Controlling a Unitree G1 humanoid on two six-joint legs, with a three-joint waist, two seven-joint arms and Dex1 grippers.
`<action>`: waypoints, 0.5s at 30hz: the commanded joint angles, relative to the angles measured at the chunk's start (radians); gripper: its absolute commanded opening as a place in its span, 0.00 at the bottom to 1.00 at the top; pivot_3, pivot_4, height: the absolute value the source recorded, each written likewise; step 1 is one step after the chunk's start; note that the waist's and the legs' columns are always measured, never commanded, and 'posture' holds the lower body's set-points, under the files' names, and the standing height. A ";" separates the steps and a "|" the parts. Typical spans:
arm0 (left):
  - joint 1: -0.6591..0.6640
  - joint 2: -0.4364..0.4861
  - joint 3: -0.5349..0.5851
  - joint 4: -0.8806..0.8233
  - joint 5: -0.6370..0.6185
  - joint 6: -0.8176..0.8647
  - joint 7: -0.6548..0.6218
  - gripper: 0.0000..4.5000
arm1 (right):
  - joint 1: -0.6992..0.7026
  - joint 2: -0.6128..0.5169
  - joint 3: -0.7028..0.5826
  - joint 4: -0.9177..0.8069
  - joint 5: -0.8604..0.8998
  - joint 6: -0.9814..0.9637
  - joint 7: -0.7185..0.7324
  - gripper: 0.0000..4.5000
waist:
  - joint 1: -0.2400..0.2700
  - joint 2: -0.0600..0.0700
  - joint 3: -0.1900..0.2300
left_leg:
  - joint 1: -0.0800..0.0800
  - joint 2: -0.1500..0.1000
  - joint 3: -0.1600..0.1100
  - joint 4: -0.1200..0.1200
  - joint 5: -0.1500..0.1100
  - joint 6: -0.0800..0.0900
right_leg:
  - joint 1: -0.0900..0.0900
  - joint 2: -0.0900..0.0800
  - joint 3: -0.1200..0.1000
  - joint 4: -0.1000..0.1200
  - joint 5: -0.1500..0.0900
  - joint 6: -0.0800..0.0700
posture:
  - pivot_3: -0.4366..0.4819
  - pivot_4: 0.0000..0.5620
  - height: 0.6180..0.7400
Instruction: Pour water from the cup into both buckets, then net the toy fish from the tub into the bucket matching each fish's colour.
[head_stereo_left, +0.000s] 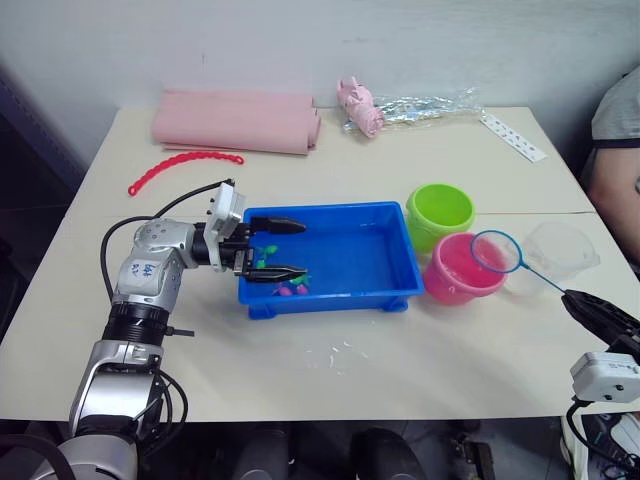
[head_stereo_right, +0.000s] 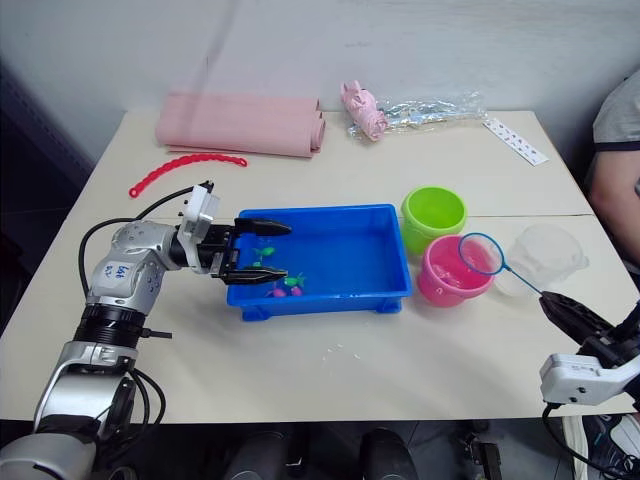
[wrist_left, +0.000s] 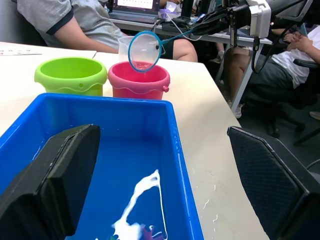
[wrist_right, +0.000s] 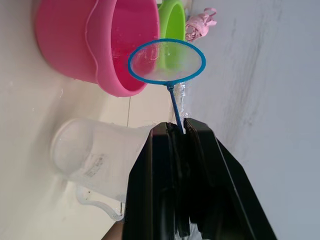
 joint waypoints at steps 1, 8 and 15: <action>0.002 0.013 0.019 -0.014 -0.003 -0.017 -0.007 0.99 | 0.015 -0.003 0.034 -0.065 0.261 0.149 0.063 0.00 | 0.000 0.000 0.000 | 0.000 0.000 0.000 0.000 0.000 0.000 | 0.000 0.000 0.000 0.000 0.000 0.000 | 0.48 0.27 1.00; 0.058 0.100 0.087 -0.021 -0.023 -0.030 -0.027 0.99 | -0.160 -0.110 0.204 -0.306 0.968 0.776 0.273 0.00 | -0.020 0.000 0.000 | 0.000 0.001 -0.001 0.000 0.000 0.000 | 0.001 0.000 0.000 0.002 0.000 0.000 | 0.48 0.27 1.00; 0.169 0.185 0.185 -0.079 -0.033 -0.074 0.007 0.99 | -0.374 -0.247 0.419 -0.367 1.090 1.084 0.392 0.00 | -0.018 0.000 0.000 | -0.001 0.001 -0.002 0.000 0.000 0.001 | 0.001 -0.001 -0.002 0.001 0.000 0.000 | 0.48 0.27 1.00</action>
